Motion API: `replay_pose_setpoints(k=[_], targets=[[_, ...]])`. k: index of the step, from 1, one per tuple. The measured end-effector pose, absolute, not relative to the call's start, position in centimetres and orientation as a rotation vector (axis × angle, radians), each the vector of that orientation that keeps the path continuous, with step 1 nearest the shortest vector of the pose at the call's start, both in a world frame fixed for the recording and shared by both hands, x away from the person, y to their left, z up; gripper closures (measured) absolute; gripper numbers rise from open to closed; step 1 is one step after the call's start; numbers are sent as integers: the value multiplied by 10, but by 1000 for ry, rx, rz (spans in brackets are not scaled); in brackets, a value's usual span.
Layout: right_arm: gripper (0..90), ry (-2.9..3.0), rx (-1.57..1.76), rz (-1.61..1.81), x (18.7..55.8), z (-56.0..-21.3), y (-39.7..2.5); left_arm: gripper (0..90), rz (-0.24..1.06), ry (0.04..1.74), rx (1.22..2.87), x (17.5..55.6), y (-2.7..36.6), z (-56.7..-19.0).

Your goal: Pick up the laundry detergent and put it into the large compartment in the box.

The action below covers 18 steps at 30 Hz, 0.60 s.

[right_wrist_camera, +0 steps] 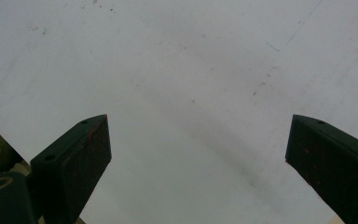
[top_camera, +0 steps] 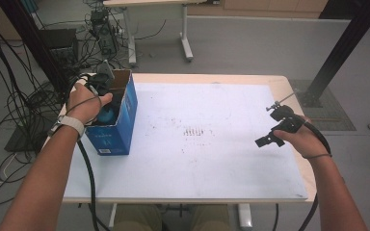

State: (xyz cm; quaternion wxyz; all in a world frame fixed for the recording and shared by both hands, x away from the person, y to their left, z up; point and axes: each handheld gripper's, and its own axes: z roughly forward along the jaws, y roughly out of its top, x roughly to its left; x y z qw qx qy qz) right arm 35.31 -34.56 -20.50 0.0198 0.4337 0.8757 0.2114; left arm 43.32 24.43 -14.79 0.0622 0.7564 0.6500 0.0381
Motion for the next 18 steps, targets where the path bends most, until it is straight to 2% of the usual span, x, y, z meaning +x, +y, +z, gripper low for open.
replay_pose_setpoints(k=[18], targets=[[63,2720,1338,656,353,-205,-345,363,117,1963,2289,433,244,-148]])
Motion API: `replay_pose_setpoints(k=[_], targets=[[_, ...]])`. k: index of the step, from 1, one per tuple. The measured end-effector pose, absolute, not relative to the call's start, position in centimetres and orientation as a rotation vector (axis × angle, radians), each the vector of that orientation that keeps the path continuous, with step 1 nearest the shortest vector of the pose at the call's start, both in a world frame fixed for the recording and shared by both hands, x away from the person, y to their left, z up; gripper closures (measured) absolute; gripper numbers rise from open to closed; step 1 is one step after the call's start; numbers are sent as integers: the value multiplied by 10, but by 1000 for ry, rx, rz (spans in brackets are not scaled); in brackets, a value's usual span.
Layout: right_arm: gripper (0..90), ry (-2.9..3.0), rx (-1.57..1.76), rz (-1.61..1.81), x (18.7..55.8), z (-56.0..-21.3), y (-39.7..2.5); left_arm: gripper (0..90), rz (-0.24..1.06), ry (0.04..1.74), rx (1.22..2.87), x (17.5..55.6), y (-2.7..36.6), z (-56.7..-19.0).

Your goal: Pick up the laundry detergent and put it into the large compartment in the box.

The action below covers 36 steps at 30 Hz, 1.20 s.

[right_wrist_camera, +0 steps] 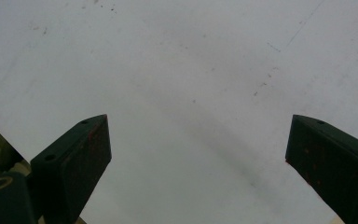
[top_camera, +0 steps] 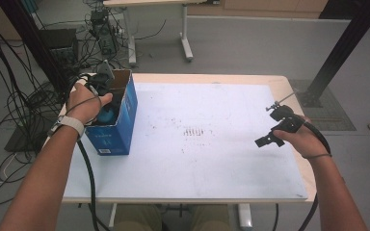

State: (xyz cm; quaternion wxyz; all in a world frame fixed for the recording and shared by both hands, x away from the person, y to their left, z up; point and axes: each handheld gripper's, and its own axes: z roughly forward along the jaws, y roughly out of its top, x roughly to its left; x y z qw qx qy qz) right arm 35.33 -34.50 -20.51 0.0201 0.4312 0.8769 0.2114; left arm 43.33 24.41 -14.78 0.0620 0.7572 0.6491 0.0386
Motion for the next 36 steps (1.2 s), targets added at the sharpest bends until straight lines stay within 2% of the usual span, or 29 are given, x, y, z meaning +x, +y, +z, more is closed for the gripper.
replay_pose_setpoints(k=[18,24,36], targets=[[63,2723,1333,651,352,-206,-346,358,115,1972,2266,434,247,-149],[63,2729,1336,650,352,-207,-346,291,97,1986,2226,433,254,-141],[63,2730,1330,655,349,-207,-346,276,104,2015,2212,433,252,-138]])
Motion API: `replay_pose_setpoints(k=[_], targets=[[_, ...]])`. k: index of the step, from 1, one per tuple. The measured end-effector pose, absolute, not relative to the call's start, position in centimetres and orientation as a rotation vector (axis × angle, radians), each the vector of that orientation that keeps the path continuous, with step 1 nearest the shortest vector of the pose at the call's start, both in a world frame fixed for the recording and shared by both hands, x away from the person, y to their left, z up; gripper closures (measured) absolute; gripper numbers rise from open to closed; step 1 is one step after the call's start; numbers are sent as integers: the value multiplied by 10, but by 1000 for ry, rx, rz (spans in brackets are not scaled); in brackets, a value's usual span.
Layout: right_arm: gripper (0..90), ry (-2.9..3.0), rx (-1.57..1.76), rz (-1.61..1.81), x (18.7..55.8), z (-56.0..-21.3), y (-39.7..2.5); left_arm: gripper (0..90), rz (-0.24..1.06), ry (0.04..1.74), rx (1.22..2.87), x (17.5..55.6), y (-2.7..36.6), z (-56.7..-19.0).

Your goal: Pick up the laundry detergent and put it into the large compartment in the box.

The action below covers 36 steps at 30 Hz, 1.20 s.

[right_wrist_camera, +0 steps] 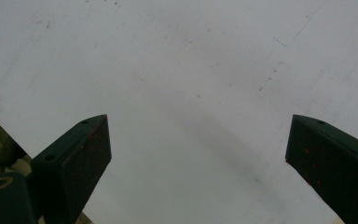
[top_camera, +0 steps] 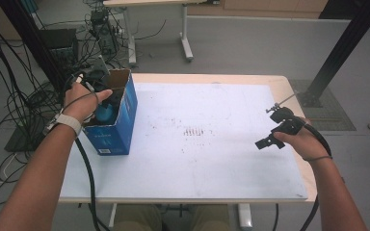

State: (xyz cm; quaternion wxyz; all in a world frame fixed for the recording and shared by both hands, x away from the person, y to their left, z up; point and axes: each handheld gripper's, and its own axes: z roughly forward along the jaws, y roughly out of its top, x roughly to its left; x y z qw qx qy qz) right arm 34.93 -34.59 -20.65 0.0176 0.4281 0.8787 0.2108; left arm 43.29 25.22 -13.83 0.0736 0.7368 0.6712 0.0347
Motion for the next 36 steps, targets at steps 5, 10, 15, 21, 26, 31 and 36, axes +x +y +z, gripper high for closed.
replay_pose_setpoints(k=[5,10,15,21,26,31,36], targets=[[65,2730,1334,649,348,-206,-346,276,112,2034,2226,435,247,-136],[66,2731,1336,647,347,-206,-346,263,125,2043,2243,436,243,-133],[67,2731,1329,650,347,-205,-346,181,130,2060,2222,435,242,-124],[67,2735,1326,652,347,-205,-345,88,154,2058,2211,431,241,-113],[67,2733,1326,649,347,-204,-345,61,177,2054,2193,427,242,-100],[67,2730,1322,651,346,-202,-345,61,178,2036,2189,423,242,-89],[67,2728,1318,650,346,-199,-345,58,181,2011,2192,419,240,-73]])
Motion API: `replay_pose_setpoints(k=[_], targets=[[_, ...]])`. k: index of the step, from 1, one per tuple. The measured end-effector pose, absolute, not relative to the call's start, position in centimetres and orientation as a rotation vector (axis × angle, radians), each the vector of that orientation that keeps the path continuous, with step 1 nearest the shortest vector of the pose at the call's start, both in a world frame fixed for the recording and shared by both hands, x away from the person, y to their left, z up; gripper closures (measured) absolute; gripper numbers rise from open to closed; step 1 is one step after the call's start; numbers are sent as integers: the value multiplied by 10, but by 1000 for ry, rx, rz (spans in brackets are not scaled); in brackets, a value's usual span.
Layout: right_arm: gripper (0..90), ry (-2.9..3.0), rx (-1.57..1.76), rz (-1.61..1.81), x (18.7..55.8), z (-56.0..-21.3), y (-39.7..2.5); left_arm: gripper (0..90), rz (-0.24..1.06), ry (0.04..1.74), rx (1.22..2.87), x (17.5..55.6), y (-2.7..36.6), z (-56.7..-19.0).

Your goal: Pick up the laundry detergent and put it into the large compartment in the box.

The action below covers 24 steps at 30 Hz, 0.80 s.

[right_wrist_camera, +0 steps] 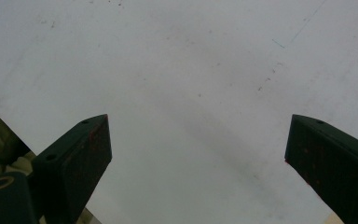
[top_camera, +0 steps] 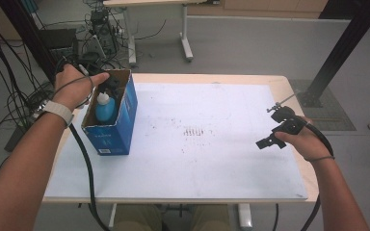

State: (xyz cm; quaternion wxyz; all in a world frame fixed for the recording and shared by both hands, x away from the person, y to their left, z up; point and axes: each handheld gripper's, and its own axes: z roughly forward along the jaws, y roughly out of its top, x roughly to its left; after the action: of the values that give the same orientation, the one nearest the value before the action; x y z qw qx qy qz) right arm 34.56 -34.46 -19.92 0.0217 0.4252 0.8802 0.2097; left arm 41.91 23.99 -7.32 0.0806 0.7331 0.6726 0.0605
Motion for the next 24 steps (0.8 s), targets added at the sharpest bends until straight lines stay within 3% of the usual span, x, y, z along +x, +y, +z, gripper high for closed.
replay_pose_setpoints(k=[12,24], targets=[[67,2720,1313,652,344,-195,-345,55,190,1938,2181,409,232,-40],[67,2719,1314,652,345,-192,-342,54,166,1734,2312,407,206,-13]])
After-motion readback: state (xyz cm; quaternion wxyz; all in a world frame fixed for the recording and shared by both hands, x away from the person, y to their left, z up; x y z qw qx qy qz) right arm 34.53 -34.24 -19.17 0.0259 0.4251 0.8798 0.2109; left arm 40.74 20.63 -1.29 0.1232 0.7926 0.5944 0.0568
